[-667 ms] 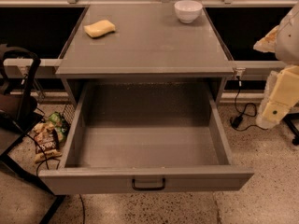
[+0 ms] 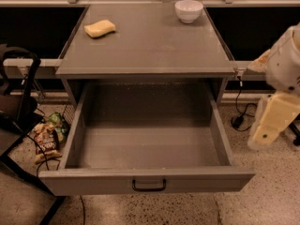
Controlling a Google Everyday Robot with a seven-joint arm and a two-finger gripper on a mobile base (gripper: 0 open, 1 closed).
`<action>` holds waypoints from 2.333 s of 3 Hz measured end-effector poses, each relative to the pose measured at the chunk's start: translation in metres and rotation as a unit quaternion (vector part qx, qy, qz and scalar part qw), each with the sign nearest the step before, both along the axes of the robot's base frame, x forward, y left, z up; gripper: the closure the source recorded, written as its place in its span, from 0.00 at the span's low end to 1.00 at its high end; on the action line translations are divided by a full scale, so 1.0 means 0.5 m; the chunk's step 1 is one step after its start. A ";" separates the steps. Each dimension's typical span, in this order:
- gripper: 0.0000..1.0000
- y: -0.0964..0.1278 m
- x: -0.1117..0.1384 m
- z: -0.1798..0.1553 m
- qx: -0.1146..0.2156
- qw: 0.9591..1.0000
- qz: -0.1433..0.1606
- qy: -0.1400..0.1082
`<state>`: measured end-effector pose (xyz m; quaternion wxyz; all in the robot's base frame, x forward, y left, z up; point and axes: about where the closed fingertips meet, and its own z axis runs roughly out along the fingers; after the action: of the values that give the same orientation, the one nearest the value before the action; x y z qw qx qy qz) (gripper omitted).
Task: Close top drawer
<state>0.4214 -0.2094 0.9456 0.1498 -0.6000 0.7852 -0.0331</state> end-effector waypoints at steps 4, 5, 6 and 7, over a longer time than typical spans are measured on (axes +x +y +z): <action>0.95 0.030 -0.251 -0.466 0.117 0.989 -0.091 0.027; 1.00 0.020 -0.280 -0.650 0.155 0.980 -0.115 0.054; 1.00 0.015 -0.246 -0.749 0.188 0.973 -0.127 0.047; 1.00 0.045 -0.157 -0.803 0.227 0.967 -0.115 0.021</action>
Offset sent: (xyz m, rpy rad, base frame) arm -0.1803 -0.0116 -0.2438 0.1115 0.1926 -0.2224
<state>0.3429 -0.1867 0.5441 0.2607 -0.4564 0.8388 0.1420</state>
